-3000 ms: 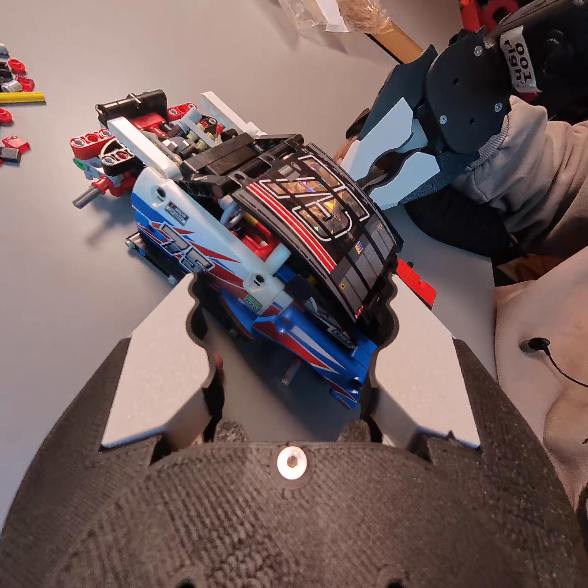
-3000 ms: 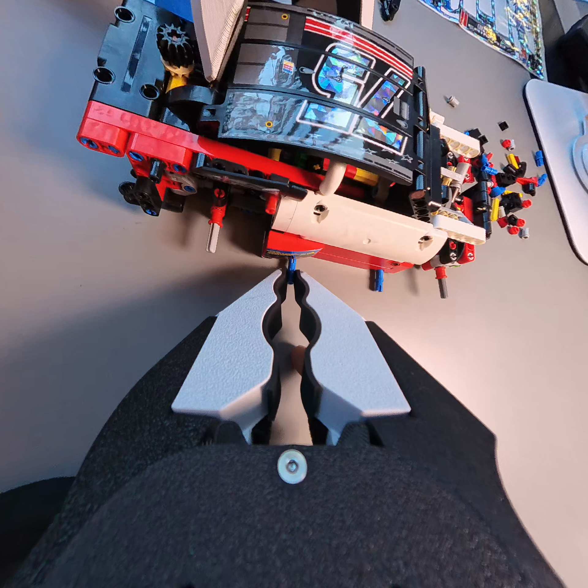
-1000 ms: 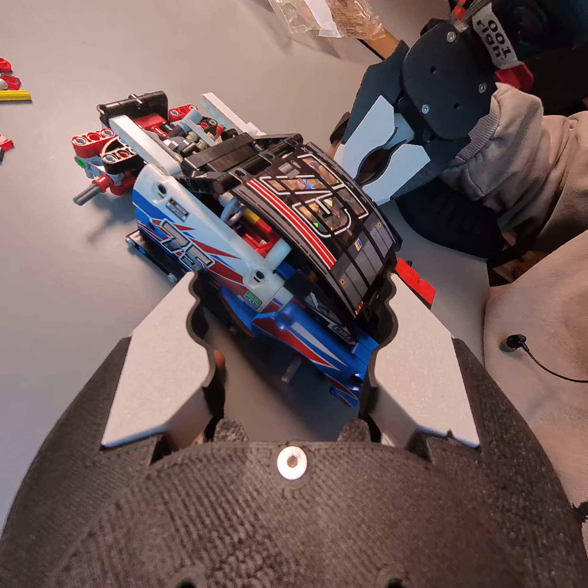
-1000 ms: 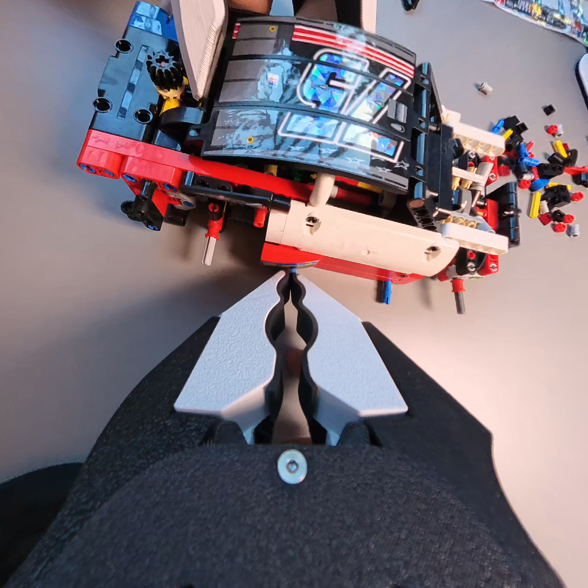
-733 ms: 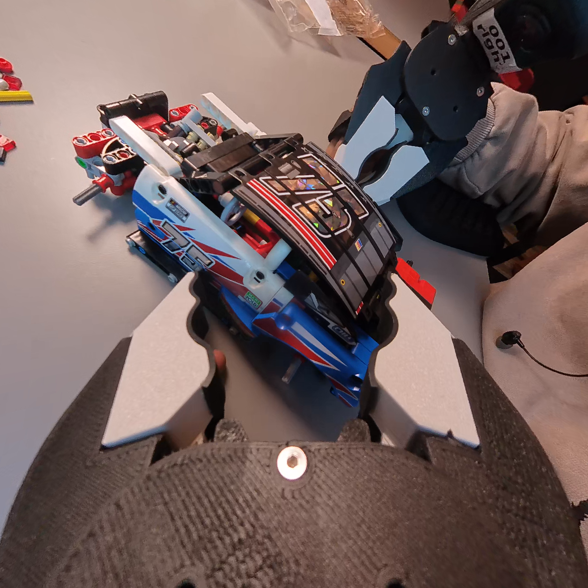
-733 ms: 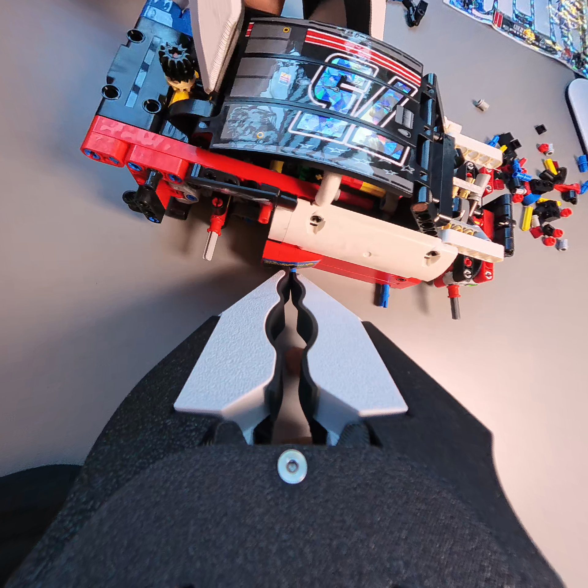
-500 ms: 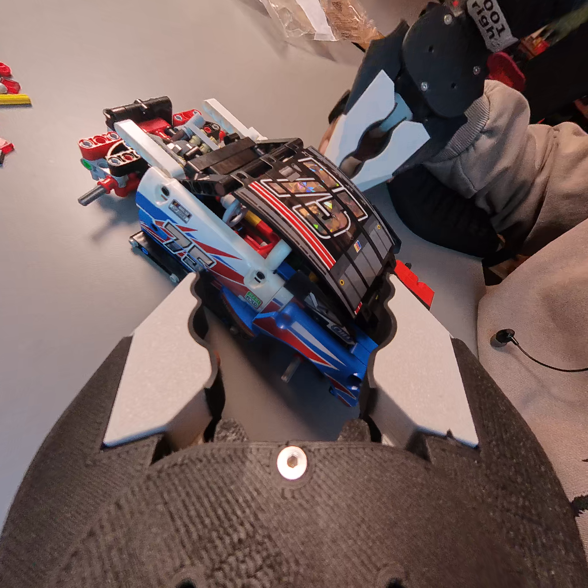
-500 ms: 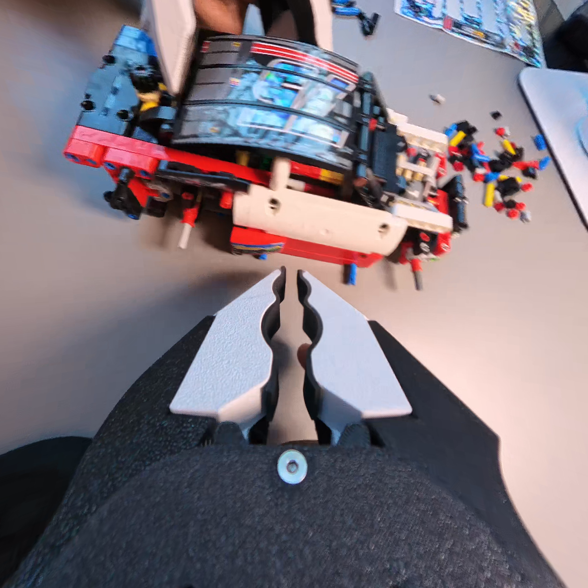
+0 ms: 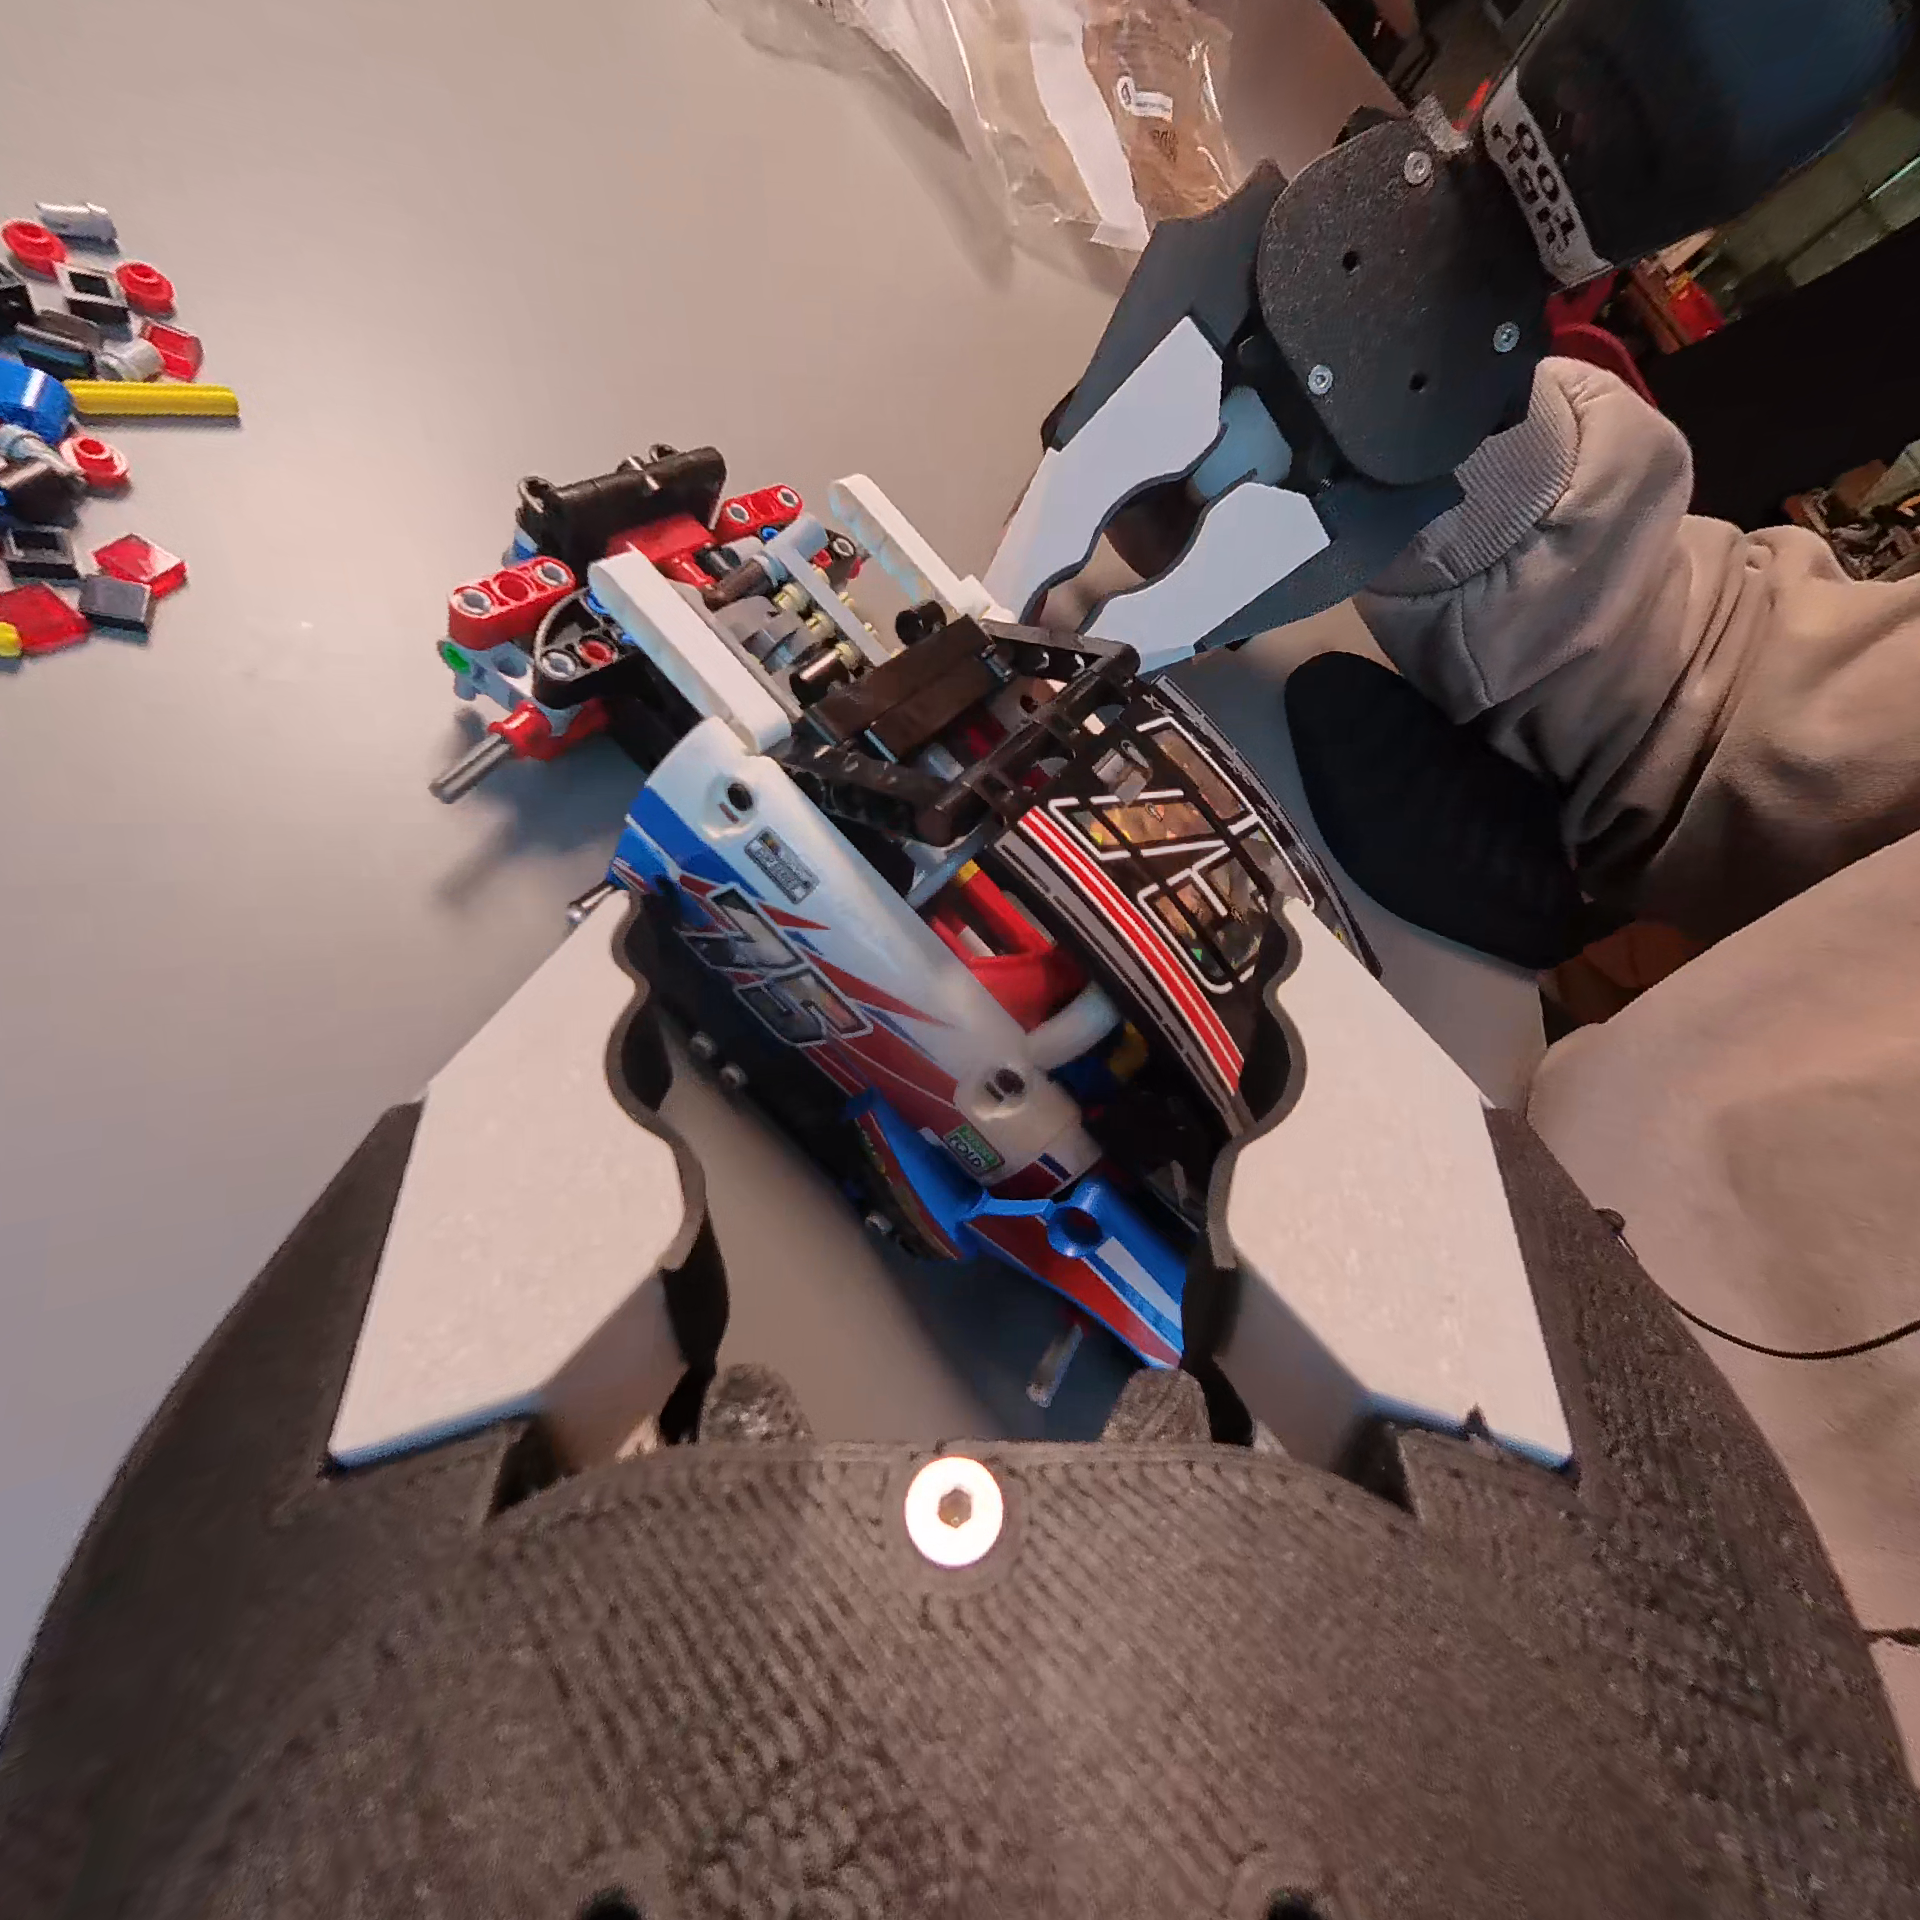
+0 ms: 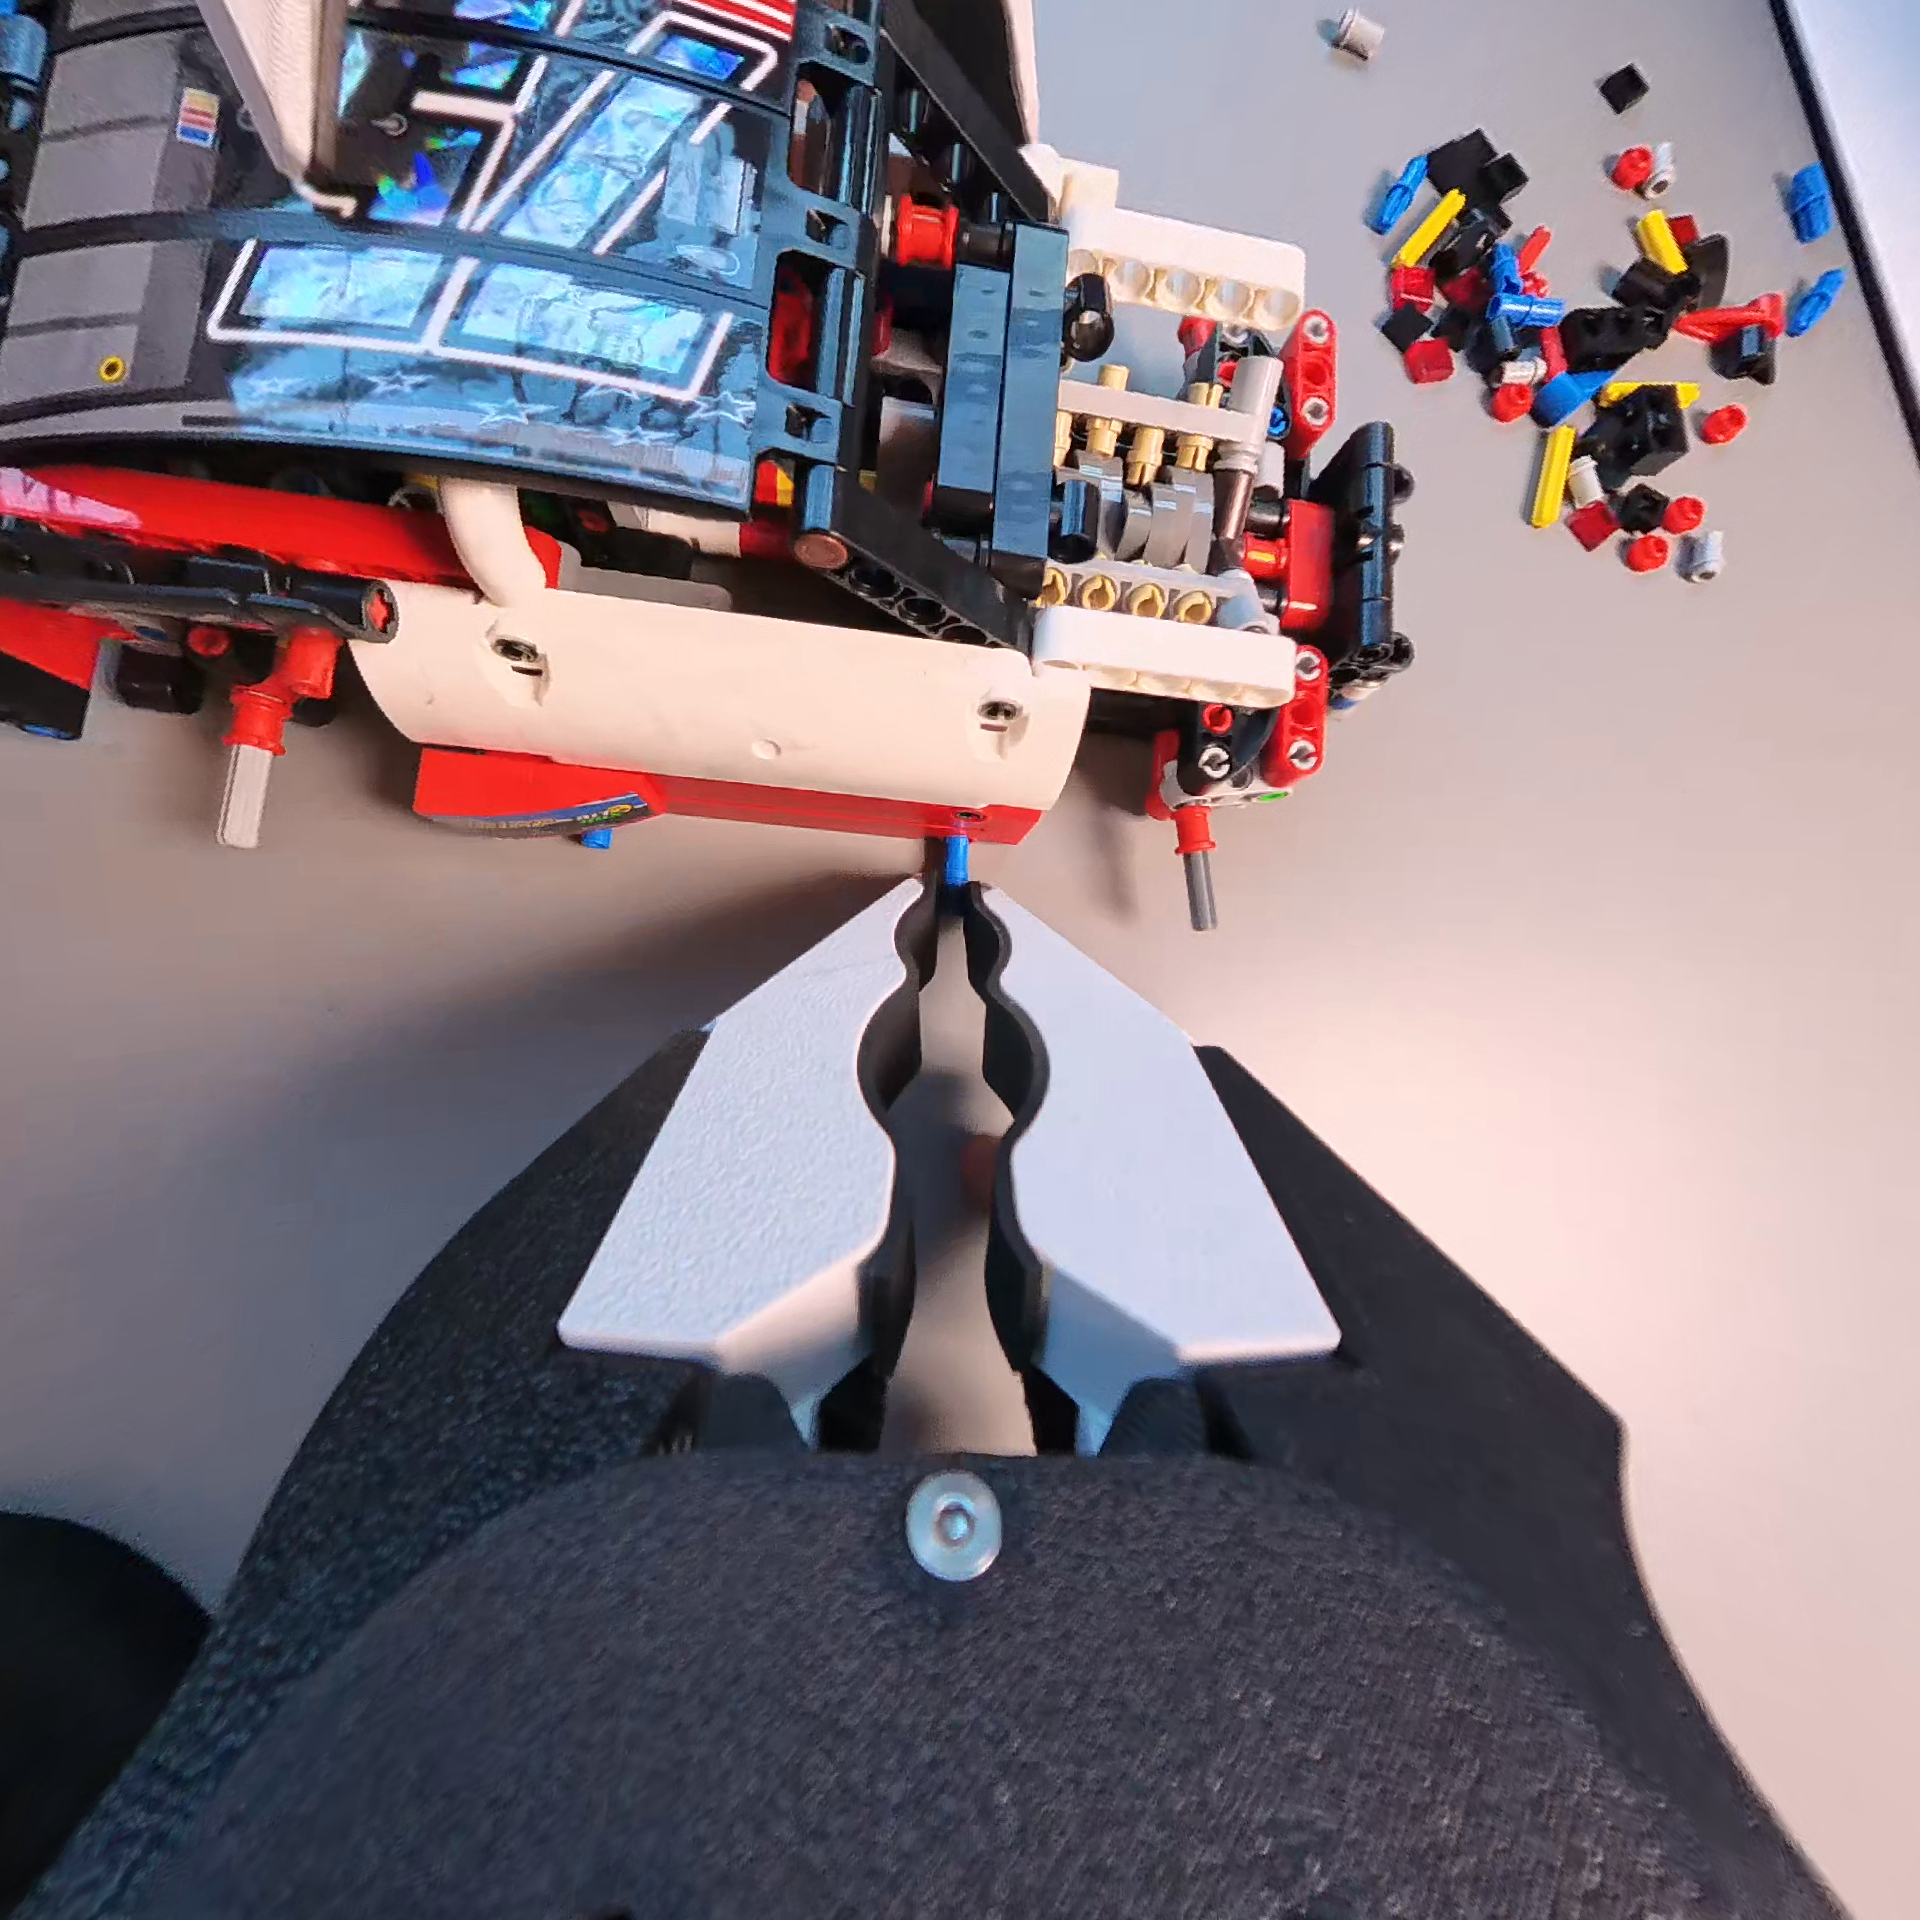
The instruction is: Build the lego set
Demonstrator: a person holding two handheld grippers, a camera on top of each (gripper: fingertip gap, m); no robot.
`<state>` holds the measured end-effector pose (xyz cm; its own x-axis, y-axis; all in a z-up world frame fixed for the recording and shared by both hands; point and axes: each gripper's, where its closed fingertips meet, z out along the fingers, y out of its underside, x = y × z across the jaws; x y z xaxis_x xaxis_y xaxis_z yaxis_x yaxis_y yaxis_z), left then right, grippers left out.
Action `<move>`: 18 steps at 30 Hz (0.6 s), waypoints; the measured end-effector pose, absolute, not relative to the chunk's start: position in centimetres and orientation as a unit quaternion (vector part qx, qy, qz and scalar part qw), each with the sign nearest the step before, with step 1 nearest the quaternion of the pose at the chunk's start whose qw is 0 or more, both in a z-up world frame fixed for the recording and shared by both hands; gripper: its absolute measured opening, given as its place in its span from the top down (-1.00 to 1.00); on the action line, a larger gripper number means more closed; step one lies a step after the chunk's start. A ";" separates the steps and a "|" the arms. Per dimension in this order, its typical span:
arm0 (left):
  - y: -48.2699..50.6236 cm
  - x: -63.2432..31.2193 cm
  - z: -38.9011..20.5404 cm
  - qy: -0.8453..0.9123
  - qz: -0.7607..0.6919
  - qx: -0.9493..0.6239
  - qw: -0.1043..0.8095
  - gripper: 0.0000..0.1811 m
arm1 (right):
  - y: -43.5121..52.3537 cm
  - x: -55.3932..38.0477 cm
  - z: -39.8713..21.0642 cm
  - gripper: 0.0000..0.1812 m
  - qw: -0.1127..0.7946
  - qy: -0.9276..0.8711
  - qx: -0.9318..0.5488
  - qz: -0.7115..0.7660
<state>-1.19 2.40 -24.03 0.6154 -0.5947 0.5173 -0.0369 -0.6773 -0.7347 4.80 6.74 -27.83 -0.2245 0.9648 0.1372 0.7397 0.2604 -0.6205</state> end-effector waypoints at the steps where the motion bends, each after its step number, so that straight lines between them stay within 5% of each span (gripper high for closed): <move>1: 2.4 -1.1 -24.1 0.192 -0.396 -0.827 0.350 -0.25 | 6.8 4.7 -27.8 0.99 0.258 -0.751 -0.567 0.220; 18: 2.6 -1.2 -24.2 0.186 -0.390 -0.826 0.363 -0.23 | 7.0 4.1 -27.6 0.98 0.286 -0.742 -0.560 0.232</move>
<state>-1.17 2.59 -24.16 0.6266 -0.5901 0.5091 -0.0247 -0.6679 -0.7439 4.12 7.01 -27.61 -0.2097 0.9637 0.1651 0.6979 0.2658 -0.6651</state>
